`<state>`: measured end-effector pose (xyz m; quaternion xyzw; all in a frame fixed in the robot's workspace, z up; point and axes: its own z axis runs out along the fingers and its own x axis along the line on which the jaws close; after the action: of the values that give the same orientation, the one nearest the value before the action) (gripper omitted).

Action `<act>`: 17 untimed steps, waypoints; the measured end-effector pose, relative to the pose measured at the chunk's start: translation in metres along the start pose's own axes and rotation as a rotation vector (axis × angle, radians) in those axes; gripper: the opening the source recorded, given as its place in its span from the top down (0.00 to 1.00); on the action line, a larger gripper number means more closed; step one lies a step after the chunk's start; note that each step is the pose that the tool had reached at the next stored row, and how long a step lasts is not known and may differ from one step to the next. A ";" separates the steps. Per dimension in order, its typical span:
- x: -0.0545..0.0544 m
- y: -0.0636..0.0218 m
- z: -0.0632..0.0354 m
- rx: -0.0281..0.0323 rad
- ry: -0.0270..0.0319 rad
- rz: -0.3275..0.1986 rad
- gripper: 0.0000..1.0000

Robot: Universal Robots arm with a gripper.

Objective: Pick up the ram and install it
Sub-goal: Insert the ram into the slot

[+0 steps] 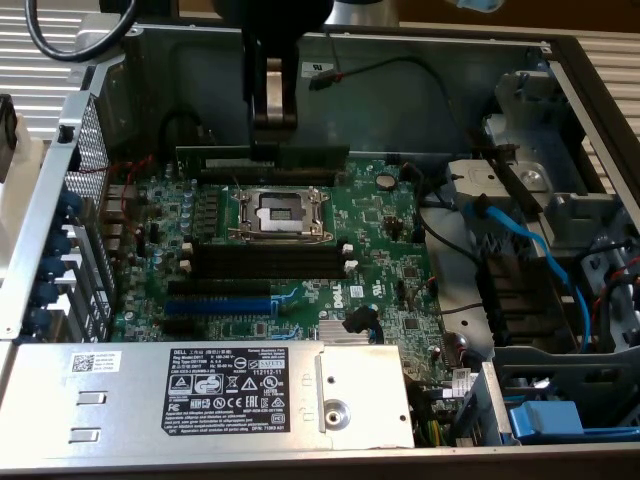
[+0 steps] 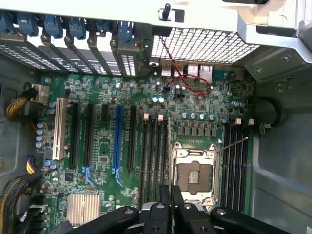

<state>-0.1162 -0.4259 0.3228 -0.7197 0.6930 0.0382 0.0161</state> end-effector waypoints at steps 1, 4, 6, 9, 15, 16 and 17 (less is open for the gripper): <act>0.000 0.0000 0.0004 0.0000 0.0000 0.000 0.87; 0.001 -0.0001 0.0018 0.0000 0.0001 0.000 0.87; 0.001 -0.0001 0.0026 0.0000 0.0001 0.000 0.87; 0.001 -0.0001 0.0032 -0.0001 0.0001 0.000 0.87; 0.001 -0.0001 0.0034 0.0000 0.0001 0.000 0.87; 0.001 -0.0001 0.0035 0.0000 0.0000 0.000 0.87; 0.002 -0.0001 0.0036 0.0001 -0.0001 0.000 0.87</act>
<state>-0.1162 -0.4271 0.3191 -0.7197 0.6930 0.0382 0.0162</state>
